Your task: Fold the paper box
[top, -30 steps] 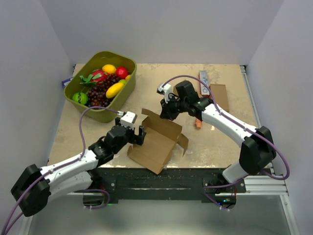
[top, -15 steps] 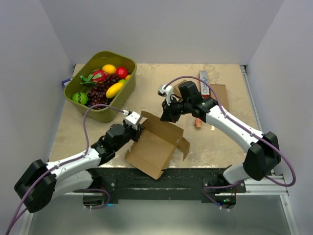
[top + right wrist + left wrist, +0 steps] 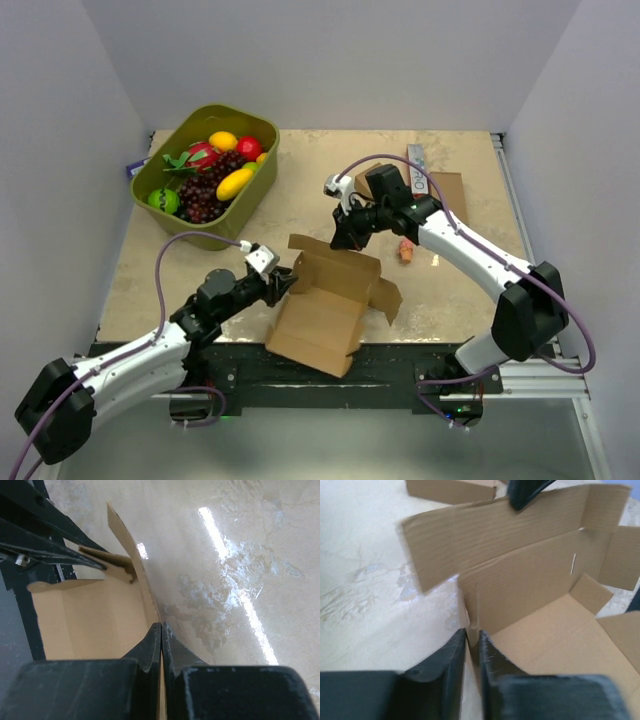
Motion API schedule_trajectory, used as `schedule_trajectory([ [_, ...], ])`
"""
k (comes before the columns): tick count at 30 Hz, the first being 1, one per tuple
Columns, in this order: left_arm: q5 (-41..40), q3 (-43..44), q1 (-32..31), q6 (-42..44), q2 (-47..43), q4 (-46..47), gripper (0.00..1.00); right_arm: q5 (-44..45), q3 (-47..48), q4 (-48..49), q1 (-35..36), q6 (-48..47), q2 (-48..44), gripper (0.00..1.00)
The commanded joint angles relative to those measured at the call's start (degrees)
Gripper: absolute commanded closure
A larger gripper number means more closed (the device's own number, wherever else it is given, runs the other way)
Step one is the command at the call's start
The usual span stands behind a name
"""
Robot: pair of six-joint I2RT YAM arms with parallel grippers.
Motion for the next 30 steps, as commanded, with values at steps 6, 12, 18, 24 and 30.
schedule_trajectory([
  [6,1.6,5.9,-0.5,-4.8,-4.4,0.5,0.24,4.9,1.8,1.2,-1.2,0.7,0.7,1.00],
  [12,-9.8,9.0,-0.6,-10.3,0.2,-6.3,0.23,12.3,0.4,6.0,0.4,9.2,-1.1,1.00],
  [18,-34.5,14.5,-11.4,-20.5,11.6,-10.0,0.20,22.8,-2.0,10.6,3.0,20.7,-2.6,1.00],
  [24,-41.3,19.8,-13.5,-24.6,21.4,-10.9,0.10,26.5,-3.3,12.3,4.0,23.6,-3.2,1.00],
  [30,-48.7,22.2,-13.5,-23.8,28.8,-8.8,0.04,25.2,-5.1,13.9,4.5,24.9,-4.4,1.00],
])
